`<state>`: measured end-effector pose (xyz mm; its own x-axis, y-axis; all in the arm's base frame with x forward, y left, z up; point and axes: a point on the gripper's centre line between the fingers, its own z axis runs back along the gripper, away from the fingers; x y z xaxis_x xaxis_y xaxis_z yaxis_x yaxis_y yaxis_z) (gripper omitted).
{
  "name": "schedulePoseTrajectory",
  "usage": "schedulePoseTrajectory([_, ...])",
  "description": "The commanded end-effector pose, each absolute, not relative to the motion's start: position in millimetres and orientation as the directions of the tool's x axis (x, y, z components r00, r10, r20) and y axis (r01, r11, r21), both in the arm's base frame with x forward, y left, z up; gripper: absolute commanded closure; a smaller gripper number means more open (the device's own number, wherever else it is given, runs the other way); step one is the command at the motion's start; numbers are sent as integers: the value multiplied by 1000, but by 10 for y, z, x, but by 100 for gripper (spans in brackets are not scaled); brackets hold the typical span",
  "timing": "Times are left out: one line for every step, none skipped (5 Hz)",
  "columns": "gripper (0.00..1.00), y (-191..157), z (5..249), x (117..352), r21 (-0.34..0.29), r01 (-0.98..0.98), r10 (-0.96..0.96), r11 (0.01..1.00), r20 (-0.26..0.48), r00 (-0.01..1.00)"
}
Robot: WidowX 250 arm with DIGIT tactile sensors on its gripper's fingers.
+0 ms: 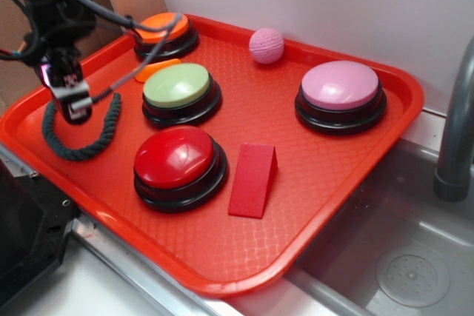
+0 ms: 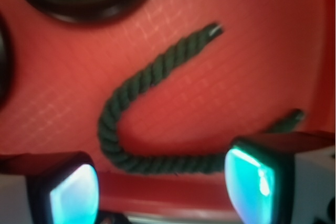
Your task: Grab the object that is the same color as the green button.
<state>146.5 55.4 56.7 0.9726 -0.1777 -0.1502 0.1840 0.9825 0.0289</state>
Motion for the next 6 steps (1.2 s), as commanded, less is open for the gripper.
schedulePoseTrajectory([0, 462, 277, 1369, 21, 237, -230, 971, -172, 958])
schedulePoseTrajectory([0, 427, 213, 1318, 26, 233, -224, 972, -192, 956])
schedulePoseTrajectory([52, 437, 147, 1307, 23, 212, -202, 977, -212, 956])
schedulePoseTrajectory([100, 442, 96, 1308, 37, 205, -191, 978, -227, 955])
schedulePoseTrajectory([100, 407, 67, 1296, 42, 214, -199, 976, -235, 951])
schedulePoseTrajectory([100, 387, 60, 1293, 48, 216, -199, 975, -238, 951])
